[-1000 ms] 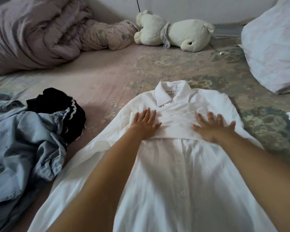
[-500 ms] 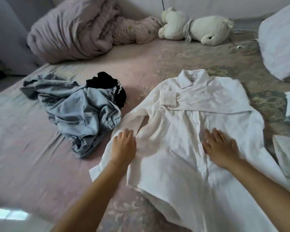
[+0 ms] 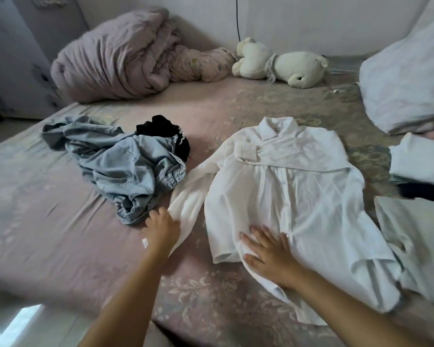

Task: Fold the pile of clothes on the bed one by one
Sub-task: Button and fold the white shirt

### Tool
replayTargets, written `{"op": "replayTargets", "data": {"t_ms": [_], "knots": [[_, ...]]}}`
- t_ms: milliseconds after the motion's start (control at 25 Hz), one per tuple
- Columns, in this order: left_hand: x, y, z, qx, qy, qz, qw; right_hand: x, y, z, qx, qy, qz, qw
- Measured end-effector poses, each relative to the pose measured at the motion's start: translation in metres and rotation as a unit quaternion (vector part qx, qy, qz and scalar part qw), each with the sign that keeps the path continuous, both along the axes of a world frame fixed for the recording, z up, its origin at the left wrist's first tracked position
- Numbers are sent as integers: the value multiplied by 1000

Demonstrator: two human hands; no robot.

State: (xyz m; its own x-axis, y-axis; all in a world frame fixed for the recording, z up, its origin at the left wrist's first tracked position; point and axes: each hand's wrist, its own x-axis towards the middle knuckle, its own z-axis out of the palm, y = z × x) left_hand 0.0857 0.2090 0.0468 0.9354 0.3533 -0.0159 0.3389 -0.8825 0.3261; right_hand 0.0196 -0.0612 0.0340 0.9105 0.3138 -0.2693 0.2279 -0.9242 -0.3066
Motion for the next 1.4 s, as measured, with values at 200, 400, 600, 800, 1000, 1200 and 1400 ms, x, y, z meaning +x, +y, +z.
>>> {"op": "replayTargets", "data": {"t_ms": [200, 400, 600, 800, 1000, 1200, 1400], "knots": [[-57, -40, -19, -32, -80, -398, 913, -38, -38, -3, -54, -30, 28, 998], [-64, -49, -32, 12, -194, -389, 900, -96, -118, -16, -186, -98, 91, 973], [-57, -56, -27, 57, -113, -375, 918, -98, -146, -14, -174, -120, 93, 973], [-55, -47, -28, 156, -203, -529, 809, -104, -187, -7, -145, -193, 27, 970], [-61, -32, -29, 179, -164, -445, 862, -108, -202, -11, -125, -273, 13, 954], [-76, 12, -32, 171, -175, -370, 896, -109, -216, -20, -152, -270, 71, 948], [-77, 7, -33, 276, -234, -467, 807, -99, -219, -19, -194, -331, 95, 919]]}}
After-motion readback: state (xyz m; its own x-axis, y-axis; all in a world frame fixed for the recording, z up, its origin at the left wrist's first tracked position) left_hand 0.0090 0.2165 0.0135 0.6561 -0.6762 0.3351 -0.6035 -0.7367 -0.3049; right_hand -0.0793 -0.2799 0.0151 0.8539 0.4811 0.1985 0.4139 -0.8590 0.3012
